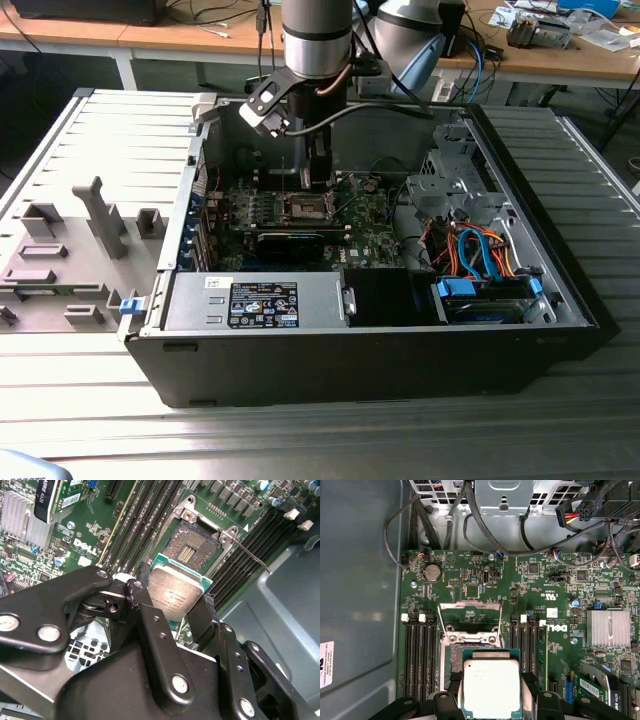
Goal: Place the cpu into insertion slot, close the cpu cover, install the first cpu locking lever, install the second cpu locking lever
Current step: 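Place the cpu into insertion slot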
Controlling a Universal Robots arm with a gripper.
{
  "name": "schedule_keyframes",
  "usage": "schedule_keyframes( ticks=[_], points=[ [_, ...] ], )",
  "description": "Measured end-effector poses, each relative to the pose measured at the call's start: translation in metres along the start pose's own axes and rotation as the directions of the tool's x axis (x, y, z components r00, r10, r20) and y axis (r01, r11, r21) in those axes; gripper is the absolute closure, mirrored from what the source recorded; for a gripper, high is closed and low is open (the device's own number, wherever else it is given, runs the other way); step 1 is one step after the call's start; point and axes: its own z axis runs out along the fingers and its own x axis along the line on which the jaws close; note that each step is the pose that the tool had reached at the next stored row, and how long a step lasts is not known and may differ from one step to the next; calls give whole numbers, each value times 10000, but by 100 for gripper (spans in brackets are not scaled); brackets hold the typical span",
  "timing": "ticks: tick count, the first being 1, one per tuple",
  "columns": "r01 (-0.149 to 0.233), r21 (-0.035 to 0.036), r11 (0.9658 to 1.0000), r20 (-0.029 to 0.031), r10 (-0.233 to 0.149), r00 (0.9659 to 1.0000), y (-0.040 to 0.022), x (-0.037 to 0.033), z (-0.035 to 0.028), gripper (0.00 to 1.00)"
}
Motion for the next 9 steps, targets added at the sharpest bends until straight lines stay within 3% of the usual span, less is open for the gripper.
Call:
schedule_keyframes(
  ticks=[9],
  points=[
    [0,0,10000,0,0,10000,-5,0,27,45]
  ],
)
